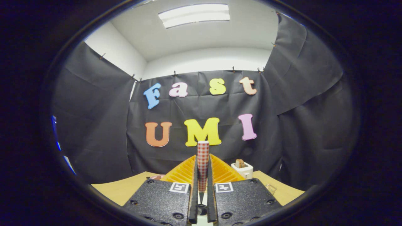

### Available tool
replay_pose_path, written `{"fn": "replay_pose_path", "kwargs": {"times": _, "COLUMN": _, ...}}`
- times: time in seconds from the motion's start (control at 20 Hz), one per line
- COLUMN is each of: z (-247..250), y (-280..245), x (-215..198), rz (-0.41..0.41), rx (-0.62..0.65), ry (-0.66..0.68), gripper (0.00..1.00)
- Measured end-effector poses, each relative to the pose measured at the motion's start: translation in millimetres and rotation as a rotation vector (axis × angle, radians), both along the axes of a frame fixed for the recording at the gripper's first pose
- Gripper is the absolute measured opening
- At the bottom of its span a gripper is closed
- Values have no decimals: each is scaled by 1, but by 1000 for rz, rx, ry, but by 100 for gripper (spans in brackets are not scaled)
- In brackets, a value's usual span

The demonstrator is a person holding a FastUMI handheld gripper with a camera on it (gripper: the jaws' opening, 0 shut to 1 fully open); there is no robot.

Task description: Take the plate from the dish rack, then take the spoon from the basket and place it into the plate.

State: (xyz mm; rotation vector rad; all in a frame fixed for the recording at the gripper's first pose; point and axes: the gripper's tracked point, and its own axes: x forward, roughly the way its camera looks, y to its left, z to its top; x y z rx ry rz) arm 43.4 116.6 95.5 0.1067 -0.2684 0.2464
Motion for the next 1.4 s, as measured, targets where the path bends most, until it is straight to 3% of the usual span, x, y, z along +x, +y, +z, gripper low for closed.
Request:
{"fn": "replay_pose_path", "kwargs": {"times": 0.35, "z": -98, "y": 37, "x": 35, "rz": -18, "rx": -2, "ry": 80, "gripper": 17}}
{"fn": "replay_pose_path", "kwargs": {"times": 0.6, "z": -170, "y": 43, "x": 61, "rz": -42, "rx": 12, "ry": 216, "gripper": 17}}
{"fn": "replay_pose_path", "kwargs": {"times": 0.9, "z": -209, "y": 41, "x": 70, "rz": -32, "rx": 70, "ry": 299, "gripper": 21}}
{"fn": "replay_pose_path", "kwargs": {"times": 1.0, "z": -212, "y": 31, "x": 70, "rz": -45, "rx": 48, "ry": 313, "gripper": 27}}
{"fn": "replay_pose_path", "kwargs": {"times": 1.25, "z": -201, "y": 8, "x": 61, "rz": -46, "rx": 15, "ry": 305, "gripper": 61}}
{"fn": "replay_pose_path", "kwargs": {"times": 1.4, "z": -179, "y": -8, "x": 44, "rz": -28, "rx": -9, "ry": 270, "gripper": 75}}
